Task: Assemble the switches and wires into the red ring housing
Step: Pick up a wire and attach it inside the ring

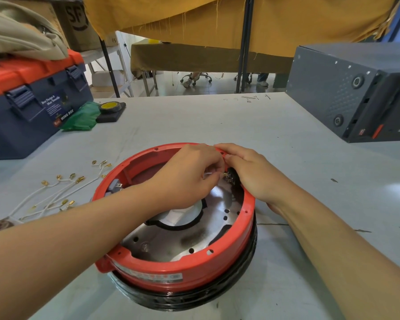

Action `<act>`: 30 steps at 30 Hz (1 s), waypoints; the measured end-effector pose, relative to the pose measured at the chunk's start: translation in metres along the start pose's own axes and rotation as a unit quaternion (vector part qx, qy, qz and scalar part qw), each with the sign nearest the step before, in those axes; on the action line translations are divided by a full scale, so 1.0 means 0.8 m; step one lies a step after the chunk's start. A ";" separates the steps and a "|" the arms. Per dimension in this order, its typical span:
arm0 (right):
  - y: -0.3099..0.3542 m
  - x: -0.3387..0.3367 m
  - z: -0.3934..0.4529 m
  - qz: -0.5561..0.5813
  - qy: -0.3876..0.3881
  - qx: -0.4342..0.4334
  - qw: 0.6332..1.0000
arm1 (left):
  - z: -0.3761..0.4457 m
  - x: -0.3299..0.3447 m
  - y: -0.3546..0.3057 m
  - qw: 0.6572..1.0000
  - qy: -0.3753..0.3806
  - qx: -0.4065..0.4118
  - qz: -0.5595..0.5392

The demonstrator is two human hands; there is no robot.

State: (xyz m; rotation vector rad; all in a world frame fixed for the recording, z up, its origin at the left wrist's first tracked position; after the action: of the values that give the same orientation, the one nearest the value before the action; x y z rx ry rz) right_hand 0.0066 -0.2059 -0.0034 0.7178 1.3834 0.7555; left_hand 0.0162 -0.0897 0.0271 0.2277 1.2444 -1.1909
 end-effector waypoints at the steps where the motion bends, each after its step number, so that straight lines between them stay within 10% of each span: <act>1: 0.000 0.000 0.000 0.000 0.001 -0.001 1.000 | 0.000 0.000 0.000 1.000 0.000 0.000 0.000; 30: 0.000 -0.005 -0.004 0.010 -0.042 0.034 0.998 | 0.001 -0.001 0.001 1.000 -0.001 -0.012 -0.012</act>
State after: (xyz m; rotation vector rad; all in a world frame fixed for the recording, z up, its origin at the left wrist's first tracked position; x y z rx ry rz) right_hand 0.0030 -0.2091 -0.0016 0.8096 1.3329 0.6897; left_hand 0.0171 -0.0895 0.0278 0.1926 1.2619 -1.1963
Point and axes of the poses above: each hand's wrist, its own z-axis towards the middle knuckle, its own x-axis out of the palm, y = z × x, the point moved 5 cm from there along z, towards the middle knuckle, and after that the axes turned 7 degrees about -z, right-handed, at the moved point
